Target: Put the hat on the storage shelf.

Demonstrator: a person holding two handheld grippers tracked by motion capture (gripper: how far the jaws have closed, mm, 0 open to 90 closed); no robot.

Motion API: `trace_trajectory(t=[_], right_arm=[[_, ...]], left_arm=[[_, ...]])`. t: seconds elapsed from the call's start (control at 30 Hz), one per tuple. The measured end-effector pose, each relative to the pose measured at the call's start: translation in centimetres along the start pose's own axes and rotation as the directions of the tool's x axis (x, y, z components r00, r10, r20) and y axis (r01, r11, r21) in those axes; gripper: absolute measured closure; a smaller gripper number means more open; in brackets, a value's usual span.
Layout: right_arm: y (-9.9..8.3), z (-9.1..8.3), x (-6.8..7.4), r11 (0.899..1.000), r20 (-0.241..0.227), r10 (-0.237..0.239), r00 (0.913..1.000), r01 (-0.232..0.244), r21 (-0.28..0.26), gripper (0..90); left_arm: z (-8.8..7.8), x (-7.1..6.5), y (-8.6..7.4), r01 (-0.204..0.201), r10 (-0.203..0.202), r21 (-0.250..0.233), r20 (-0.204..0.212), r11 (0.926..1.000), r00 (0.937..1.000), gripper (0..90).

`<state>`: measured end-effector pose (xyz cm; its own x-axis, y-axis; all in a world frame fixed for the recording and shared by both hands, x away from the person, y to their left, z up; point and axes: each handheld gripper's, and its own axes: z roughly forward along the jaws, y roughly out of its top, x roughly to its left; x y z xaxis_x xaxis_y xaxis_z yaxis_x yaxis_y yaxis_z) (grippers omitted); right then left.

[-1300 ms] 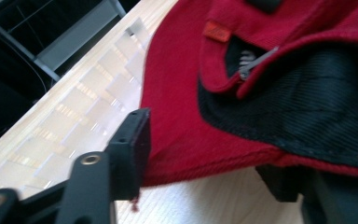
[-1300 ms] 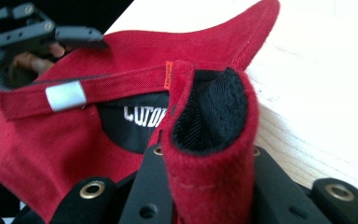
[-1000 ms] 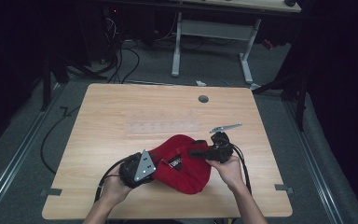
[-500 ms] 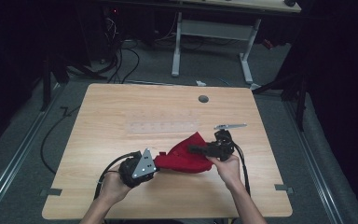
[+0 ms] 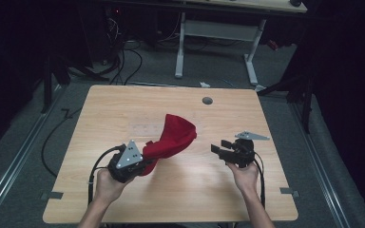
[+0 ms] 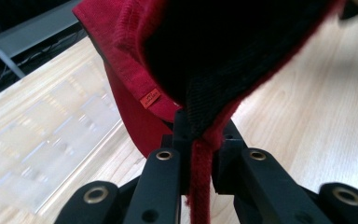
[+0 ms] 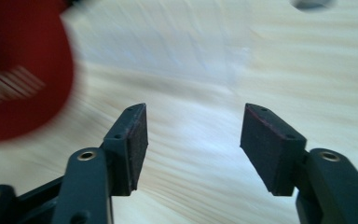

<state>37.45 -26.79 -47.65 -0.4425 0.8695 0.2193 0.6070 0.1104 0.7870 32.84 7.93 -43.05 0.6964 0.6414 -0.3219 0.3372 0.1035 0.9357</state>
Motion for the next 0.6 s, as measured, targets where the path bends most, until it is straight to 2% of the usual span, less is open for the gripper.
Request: trace_trajectory(t=[0.07,0.13,0.17,0.27,0.3,0.37,0.43,0.57,0.6], right_arm=[[-1.5,0.9,-0.1,0.998,0.080,-0.054,0.9953,0.052,0.033,39.7],[-2.7,1.4,0.0,0.991,0.166,-0.118,0.9790,0.105,0.087,39.9],[-3.3,1.5,0.0,0.987,0.190,-0.145,0.9710,0.127,0.103,40.1],[-4.3,1.8,-0.5,0.985,0.219,-0.153,0.9638,0.130,0.114,39.9],[-4.5,2.0,-0.8,0.985,0.232,-0.149,0.9611,0.126,0.115,39.6],[-4.7,2.3,-1.2,0.988,0.262,-0.129,0.9563,0.100,0.121,38.8],[-4.8,2.2,-1.3,0.991,0.285,-0.116,0.9514,0.090,0.104,40.0],[-5.0,2.3,-0.8,0.981,0.305,-0.182,0.9349,0.152,0.119,43.2],[-4.9,2.3,-0.7,0.980,0.304,-0.190,0.9336,0.160,0.120,43.3]], left_arm=[[0.0,0.6,0.5,0.049,-0.050,-0.031,-0.019,0.9983,0.9986,82.6],[0.0,1.2,1.1,0.099,-0.101,-0.069,-0.025,0.9927,0.9946,82.7],[0.0,1.3,1.1,0.097,-0.099,-0.072,-0.026,0.9926,0.9947,82.6],[-0.1,1.7,1.3,0.102,-0.106,-0.101,-0.038,0.9896,0.9936,82.6],[-0.2,2.1,1.5,0.117,-0.122,-0.104,-0.046,0.9877,0.9915,82.6],[-0.2,2.5,1.8,0.145,-0.152,-0.102,-0.057,0.9841,0.9868,82.7],[-0.2,2.8,2.1,0.151,-0.157,-0.095,-0.067,0.9840,0.9853,82.7],[0.0,3.5,2.6,0.140,-0.148,-0.106,-0.079,0.9845,0.9858,82.6],[0.1,3.6,2.6,0.141,-0.151,-0.114,-0.085,0.9835,0.9848,82.7]])
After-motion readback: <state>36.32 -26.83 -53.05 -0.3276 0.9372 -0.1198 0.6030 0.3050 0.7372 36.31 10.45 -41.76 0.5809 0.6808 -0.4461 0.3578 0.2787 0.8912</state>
